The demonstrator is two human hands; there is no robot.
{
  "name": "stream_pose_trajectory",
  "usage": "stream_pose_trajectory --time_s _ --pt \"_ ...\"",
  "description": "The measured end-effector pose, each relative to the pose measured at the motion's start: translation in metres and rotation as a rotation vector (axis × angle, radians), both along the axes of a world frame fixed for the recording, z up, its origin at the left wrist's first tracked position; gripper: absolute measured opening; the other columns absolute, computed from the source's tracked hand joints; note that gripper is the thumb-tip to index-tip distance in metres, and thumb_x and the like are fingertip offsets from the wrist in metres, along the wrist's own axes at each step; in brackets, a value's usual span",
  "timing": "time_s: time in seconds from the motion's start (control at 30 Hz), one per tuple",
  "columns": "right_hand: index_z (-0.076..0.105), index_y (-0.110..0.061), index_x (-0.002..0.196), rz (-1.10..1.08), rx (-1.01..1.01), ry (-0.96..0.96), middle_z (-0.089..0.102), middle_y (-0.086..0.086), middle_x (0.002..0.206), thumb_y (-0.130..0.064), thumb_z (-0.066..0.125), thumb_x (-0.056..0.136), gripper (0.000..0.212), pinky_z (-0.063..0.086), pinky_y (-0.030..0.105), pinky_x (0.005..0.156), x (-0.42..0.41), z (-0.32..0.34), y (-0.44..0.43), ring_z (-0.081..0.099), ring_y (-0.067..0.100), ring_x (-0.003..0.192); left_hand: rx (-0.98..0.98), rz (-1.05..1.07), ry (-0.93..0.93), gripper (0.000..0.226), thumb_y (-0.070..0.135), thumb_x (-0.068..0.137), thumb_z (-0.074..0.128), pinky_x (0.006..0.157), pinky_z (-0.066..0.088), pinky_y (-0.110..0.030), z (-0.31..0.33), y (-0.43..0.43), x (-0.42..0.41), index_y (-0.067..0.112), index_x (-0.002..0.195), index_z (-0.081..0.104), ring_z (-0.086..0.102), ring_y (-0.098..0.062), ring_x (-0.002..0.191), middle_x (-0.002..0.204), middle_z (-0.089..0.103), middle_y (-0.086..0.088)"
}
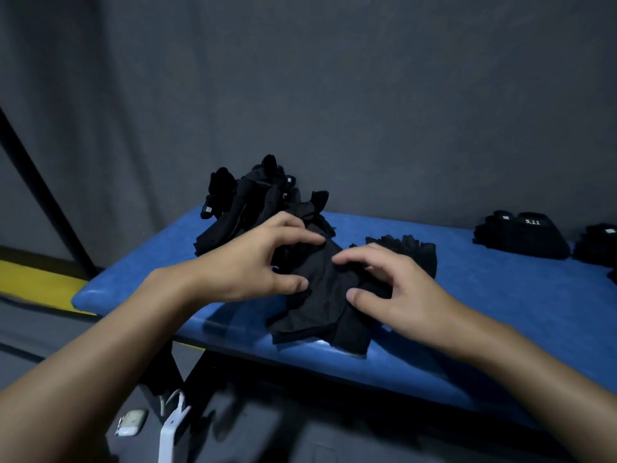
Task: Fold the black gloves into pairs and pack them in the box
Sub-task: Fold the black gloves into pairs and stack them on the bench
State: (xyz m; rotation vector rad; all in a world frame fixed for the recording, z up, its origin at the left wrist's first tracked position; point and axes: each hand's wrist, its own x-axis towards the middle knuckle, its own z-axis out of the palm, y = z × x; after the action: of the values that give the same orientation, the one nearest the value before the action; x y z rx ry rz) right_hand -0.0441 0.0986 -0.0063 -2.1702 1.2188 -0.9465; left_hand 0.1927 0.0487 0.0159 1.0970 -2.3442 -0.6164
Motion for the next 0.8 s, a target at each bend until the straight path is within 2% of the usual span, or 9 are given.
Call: stream_pose_trajectory --time_s 0.1,0.17,0.23,0.3,0.4,0.53,0.6,0.67,0.8 --pt "0.064 -0.029 0.122 0.030 -0.010 -0.044 0.058 -0.016 0.113 -0.012 0.067 0.087 0.040 0.038 0.018 0.102 0.001 0.005 0.002 0.053 0.003 0.117 -0.085 -0.021 0.044 0.051 0.017 0.082 0.079 0.085 0.035 -0.003 0.008 0.004 -0.007 0.031 0.129 0.063 0.049 0.006 0.109 0.122 0.044 0.013" --pt "0.065 -0.026 0.124 0.033 -0.005 -0.061 0.059 -0.013 0.115 -0.013 0.064 0.085 0.040 0.042 0.025 0.102 0.001 0.006 0.002 0.055 0.006 0.116 -0.118 -0.047 0.067 0.048 0.012 0.083 0.078 0.085 0.032 -0.002 0.011 0.005 -0.014 0.027 0.127 0.065 0.049 0.009 0.104 0.121 0.046 0.009" --pt "0.064 -0.021 0.126 0.021 -0.024 -0.084 0.060 -0.015 0.117 -0.012 0.062 0.084 0.042 0.045 0.031 0.103 -0.003 0.009 0.004 0.057 0.007 0.116 -0.130 -0.062 0.113 0.046 0.010 0.083 0.077 0.087 0.034 -0.005 0.014 0.005 -0.021 0.027 0.125 0.066 0.052 0.005 0.101 0.122 0.049 0.007" --pt "0.064 -0.016 0.127 0.000 -0.067 -0.117 0.059 -0.015 0.123 -0.007 0.062 0.085 0.042 0.042 0.027 0.105 -0.010 0.014 0.006 0.055 0.004 0.120 -0.103 -0.068 0.185 0.047 0.012 0.084 0.077 0.091 0.040 -0.011 0.016 0.003 -0.027 0.032 0.125 0.065 0.055 0.000 0.103 0.127 0.052 0.007" --pt "0.063 -0.012 0.124 -0.038 -0.121 -0.183 0.058 -0.015 0.124 0.010 0.062 0.087 0.044 0.037 0.008 0.099 -0.027 0.025 0.012 0.053 -0.007 0.118 0.007 -0.029 0.301 0.060 0.016 0.084 0.077 0.089 0.049 -0.018 0.020 0.001 -0.039 0.042 0.133 0.053 0.057 0.000 0.087 0.126 0.057 0.005" --pt "0.063 -0.007 0.123 -0.117 -0.177 -0.228 0.060 -0.008 0.125 0.017 0.060 0.085 0.046 0.036 0.005 0.095 -0.057 0.034 0.021 0.055 -0.009 0.114 0.267 -0.026 0.516 0.074 0.011 0.084 0.077 0.081 0.054 -0.024 0.020 0.001 -0.067 0.035 0.143 0.039 0.066 -0.012 0.086 0.107 0.069 -0.009" --pt "0.063 -0.008 0.123 -0.156 -0.178 -0.244 0.060 -0.009 0.125 0.017 0.060 0.085 0.046 0.036 0.006 0.095 -0.072 0.034 0.026 0.055 -0.009 0.114 0.345 -0.074 0.652 0.071 0.003 0.085 0.074 0.081 0.055 -0.028 0.018 -0.001 -0.087 0.029 0.141 0.040 0.066 -0.015 0.083 0.090 0.069 -0.006" --pt "0.062 -0.009 0.124 -0.203 -0.168 -0.260 0.060 -0.009 0.126 0.016 0.060 0.085 0.046 0.038 0.006 0.094 -0.086 0.034 0.032 0.056 -0.007 0.114 0.446 -0.105 0.823 0.062 -0.008 0.087 0.066 0.071 0.057 -0.030 0.016 -0.002 -0.109 0.024 0.135 0.045 0.064 -0.014 0.075 0.079 0.065 0.000" --pt "0.062 -0.011 0.125 -0.322 -0.145 -0.246 0.059 -0.011 0.125 0.010 0.062 0.086 0.044 0.039 0.006 0.093 -0.112 0.029 0.044 0.055 -0.010 0.113 0.461 -0.104 0.898 0.044 -0.013 0.089 0.060 0.059 0.054 -0.026 0.018 -0.003 -0.149 0.013 0.124 0.054 0.063 -0.014 0.067 0.079 0.062 -0.004"
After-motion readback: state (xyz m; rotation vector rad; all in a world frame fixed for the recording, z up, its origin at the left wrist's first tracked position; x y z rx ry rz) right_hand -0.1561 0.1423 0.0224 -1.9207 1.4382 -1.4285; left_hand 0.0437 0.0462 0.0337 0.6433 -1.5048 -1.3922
